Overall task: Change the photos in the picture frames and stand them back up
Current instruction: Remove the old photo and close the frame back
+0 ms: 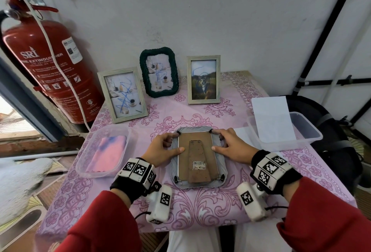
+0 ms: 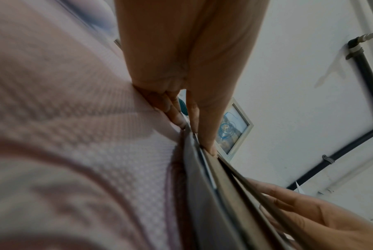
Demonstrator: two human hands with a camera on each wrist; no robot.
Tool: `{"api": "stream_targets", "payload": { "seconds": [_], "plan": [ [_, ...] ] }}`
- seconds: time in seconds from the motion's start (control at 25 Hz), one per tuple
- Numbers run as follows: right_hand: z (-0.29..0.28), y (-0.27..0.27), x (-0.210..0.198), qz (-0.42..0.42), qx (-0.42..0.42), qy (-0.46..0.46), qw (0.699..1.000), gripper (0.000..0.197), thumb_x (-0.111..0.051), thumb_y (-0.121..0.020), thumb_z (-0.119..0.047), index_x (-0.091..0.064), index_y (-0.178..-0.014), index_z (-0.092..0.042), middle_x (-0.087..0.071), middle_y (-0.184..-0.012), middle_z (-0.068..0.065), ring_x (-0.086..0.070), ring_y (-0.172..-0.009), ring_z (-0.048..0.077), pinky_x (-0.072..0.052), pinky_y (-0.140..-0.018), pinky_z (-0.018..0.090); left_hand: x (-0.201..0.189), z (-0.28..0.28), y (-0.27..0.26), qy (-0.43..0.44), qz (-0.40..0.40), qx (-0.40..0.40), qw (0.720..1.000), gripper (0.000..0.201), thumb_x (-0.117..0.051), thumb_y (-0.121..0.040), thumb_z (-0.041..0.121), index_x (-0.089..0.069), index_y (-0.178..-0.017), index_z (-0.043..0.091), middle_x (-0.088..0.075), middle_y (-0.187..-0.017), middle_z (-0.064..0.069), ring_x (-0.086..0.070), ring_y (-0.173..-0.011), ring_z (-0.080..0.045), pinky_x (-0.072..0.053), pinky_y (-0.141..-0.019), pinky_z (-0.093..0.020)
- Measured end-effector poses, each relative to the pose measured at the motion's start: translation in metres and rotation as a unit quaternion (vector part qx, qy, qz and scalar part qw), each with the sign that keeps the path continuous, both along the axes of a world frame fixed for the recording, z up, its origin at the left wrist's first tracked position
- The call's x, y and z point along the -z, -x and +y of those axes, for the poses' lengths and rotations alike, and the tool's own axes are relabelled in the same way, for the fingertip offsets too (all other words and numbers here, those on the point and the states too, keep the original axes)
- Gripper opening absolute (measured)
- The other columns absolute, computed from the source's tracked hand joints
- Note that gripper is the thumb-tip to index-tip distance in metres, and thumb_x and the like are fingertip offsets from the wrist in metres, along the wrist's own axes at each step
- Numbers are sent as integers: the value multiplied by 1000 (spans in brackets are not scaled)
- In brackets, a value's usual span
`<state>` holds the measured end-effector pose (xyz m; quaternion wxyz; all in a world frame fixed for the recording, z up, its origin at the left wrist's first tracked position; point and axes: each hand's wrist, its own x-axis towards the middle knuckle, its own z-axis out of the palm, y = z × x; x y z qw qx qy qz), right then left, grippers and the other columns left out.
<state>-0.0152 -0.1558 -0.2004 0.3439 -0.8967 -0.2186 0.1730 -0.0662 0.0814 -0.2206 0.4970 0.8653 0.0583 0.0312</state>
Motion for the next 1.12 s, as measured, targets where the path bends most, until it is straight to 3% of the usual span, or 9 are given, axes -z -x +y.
{"api": "stream_targets", "payload": {
  "seconds": [0.24, 0.36, 0.48, 0.56, 0.6, 0.68, 0.8, 0.96, 1.12],
  "plan": [
    [-1, -1, 2, 5, -3, -1, 1000, 57, -58, -91, -23, -33, -142, -16, -30, -111, 2, -40, -102, 9, -28, -96, 13, 1, 1, -1, 2, 7, 3, 1000, 48, -74, -76, 8, -56, -121, 8, -38, -80, 5, -38, -72, -5, -36, -62, 1],
    [-1, 0, 1, 11, 4, 0, 1000, 56, -59, -90, -23, -35, -141, -15, -33, -116, 6, -42, -102, 11, -31, -97, 16, 0, 1, -1, 0, 15, 5, 1000, 46, -71, -79, 7, -55, -122, 5, -38, -80, 4, -37, -72, -7, -37, -67, -6],
    [-3, 5, -5, 18, 28, -27, 999, 51, -60, -90, -20, -41, -137, -10, -38, -121, 12, -46, -98, 13, -37, -95, 22, -6, -1, 3, 15, 34, 12, 999, 39, -59, -89, 10, -52, -126, 0, -46, -88, -6, -44, -79, -12, -38, -70, -10],
    [-8, 12, -10, -10, 36, -43, 998, 40, -59, -90, -16, -51, -129, -8, -43, -114, 11, -49, -91, 11, -40, -91, 19, -11, 1, 13, 23, 41, -6, 999, 36, -59, -90, 15, -55, -124, 2, -52, -97, -9, -51, -88, -16, -41, -76, -13],
    [-13, 18, -13, -39, 31, -37, 998, 32, -59, -90, -14, -58, -122, -8, -48, -106, 8, -50, -84, 7, -40, -85, 12, -13, 1, 21, 8, 39, -18, 999, 34, -62, -88, 16, -59, -119, 4, -54, -97, -9, -53, -88, -17, -42, -78, -16],
    [-23, 33, -17, -72, 16, -25, 997, 18, -63, -87, -13, -70, -103, -10, -60, -90, 1, -52, -72, 0, -40, -68, 3, -16, 0, 43, -77, 30, -29, 996, 25, -68, -83, 21, -65, -106, 10, -57, -98, -7, -58, -87, -20, -43, -78, -20],
    [-32, 58, -19, -68, 15, -5, 998, 7, -69, -82, -21, -73, -83, -15, -69, -76, -4, -56, -64, -1, -42, -59, 7, -20, -8, 78, -156, 9, -11, 988, 17, -72, -79, 27, -66, -92, 18, -58, -95, -4, -60, -86, -18, -46, -77, -21],
    [-36, 82, -15, -93, 26, 46, 994, 9, -72, -78, -34, -73, -79, -24, -66, -71, -12, -58, -65, -1, -41, -59, 13, -22, -23, 105, -210, -25, -18, 977, 22, -70, -79, 34, -68, -96, 20, -57, -94, 1, -57, -88, -13, -49, -83, -29],
    [-31, 93, -11, -116, 51, 41, 991, 6, -72, -77, -35, -70, -76, -29, -64, -70, -14, -57, -66, -2, -46, -62, 18, -20, -35, 112, -217, -49, -55, 973, 18, -72, -76, 33, -73, -88, 20, -57, -91, 2, -55, -88, -15, -46, -80, -32]
  ]
}}
